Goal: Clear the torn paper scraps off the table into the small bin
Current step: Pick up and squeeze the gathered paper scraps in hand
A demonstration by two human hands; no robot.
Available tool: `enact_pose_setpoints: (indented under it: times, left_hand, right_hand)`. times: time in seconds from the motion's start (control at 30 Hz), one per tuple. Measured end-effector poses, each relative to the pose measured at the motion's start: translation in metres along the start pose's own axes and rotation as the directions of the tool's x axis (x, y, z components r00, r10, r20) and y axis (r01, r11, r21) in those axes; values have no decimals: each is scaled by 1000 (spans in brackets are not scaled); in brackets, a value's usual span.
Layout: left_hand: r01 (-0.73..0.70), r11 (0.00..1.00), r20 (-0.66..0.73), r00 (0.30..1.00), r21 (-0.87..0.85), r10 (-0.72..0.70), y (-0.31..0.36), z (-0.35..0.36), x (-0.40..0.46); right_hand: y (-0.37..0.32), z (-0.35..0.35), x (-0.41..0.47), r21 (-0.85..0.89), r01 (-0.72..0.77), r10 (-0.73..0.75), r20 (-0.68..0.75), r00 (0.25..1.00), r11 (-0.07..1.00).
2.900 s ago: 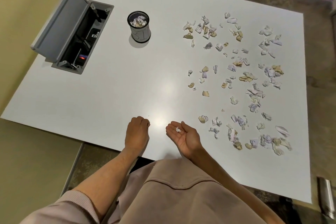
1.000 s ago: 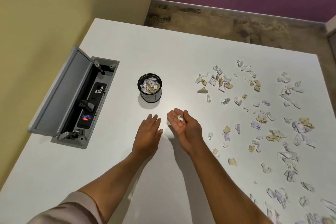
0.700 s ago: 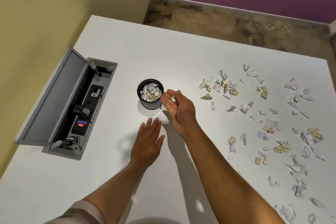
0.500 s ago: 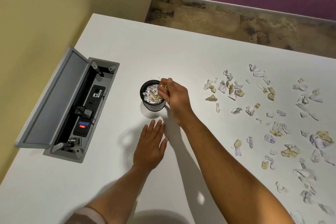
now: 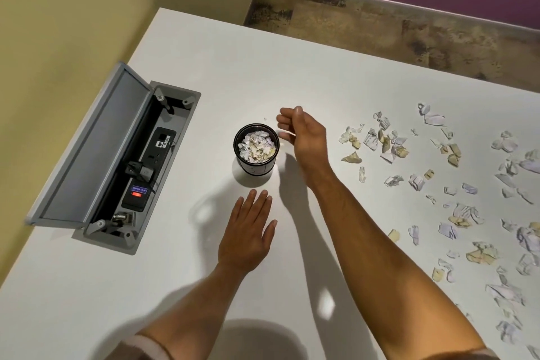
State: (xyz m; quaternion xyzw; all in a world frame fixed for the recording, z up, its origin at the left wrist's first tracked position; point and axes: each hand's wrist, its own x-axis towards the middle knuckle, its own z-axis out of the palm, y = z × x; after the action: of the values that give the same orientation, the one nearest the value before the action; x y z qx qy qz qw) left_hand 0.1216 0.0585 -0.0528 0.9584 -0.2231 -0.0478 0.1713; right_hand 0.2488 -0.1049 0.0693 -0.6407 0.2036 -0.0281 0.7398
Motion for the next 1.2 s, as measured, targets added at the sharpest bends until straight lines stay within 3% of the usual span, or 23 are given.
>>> enact_pose_setpoints:
  times: [0.2, 0.47, 0.67, 0.97, 1.13, 1.2]
  left_hand:
    - [-5, 1000, -22, 1000, -6, 5, 0, 0, 0]
    - [-4, 1000, -36, 999, -10, 4, 2, 0, 0]
    - [-1, 1000, -33, 999, -8, 1, 0, 1, 0]
    - [-7, 1000, -34, 999, 13, 8, -2, 3, 1]
    - [-2, 1000, -24, 1000, 21, 2, -2, 3, 1]
    - [0, 1000, -22, 1000, 25, 0, -2, 3, 1]
  right_hand:
    - [37, -12, 25, -406, -22, -18, -94, 995, 914]
    - [53, 10, 65, -758, 197, -101, 171, 980, 622]
    - [57, 24, 93, -854, 302, -70, 302, 951, 423]
    - [63, 28, 95, -836, 302, -145, 264, 953, 459]
    - [76, 17, 92, -907, 308, -158, 272, 949, 286]
    - [79, 12, 92, -908, 288, -148, 254, 956, 304]
